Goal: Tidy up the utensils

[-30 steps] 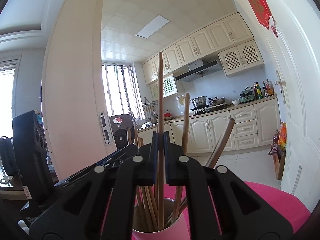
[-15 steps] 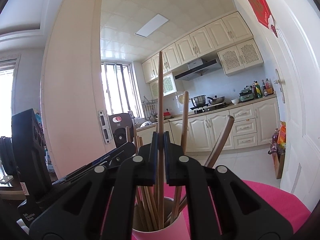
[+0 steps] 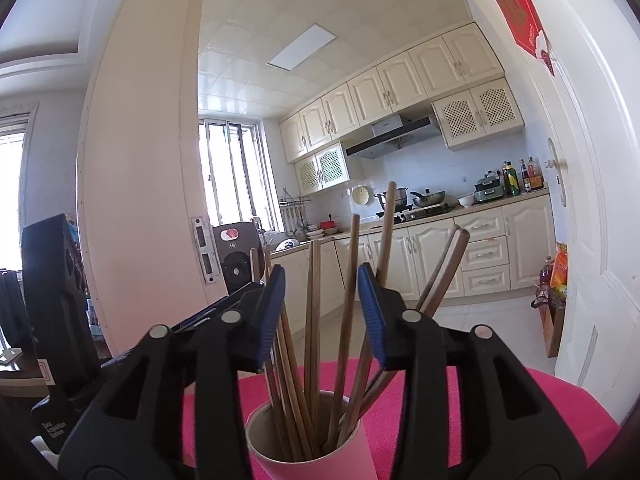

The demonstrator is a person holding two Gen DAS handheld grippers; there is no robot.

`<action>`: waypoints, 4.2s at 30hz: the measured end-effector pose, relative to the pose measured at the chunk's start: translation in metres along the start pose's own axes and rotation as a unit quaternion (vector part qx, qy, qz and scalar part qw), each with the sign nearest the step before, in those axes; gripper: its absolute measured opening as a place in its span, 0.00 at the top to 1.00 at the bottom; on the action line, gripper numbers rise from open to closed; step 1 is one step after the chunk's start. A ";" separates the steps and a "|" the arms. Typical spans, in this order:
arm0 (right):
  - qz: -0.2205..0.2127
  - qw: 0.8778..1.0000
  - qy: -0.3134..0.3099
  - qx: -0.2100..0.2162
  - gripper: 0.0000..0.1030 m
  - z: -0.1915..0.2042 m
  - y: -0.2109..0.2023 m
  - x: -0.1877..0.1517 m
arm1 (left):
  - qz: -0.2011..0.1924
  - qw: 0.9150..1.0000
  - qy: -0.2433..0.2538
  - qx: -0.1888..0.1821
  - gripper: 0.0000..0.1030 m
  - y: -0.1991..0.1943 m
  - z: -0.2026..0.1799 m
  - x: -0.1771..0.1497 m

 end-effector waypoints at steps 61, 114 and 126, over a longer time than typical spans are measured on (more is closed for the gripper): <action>0.045 0.989 -0.047 -0.131 0.21 0.084 -0.197 0.055 | 0.024 0.991 0.113 0.061 0.40 -0.234 -0.087 0.031; 0.066 0.984 -0.035 -0.159 0.17 0.071 -0.205 0.047 | 0.033 0.987 0.145 0.064 0.38 -0.222 -0.104 0.018; 0.069 0.984 -0.031 -0.160 0.17 0.070 -0.203 0.043 | 0.037 0.986 0.147 0.065 0.38 -0.220 -0.105 0.018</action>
Point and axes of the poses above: each gripper's, at about its wrist camera, not at the fingertips, and y roughly the way its jaws point, z to its left, x to its top, the point moved 3 cm from there along y, roughly the way its jaws point, and after that the axes turned 7 degrees about -y, right-handed, at the moved point
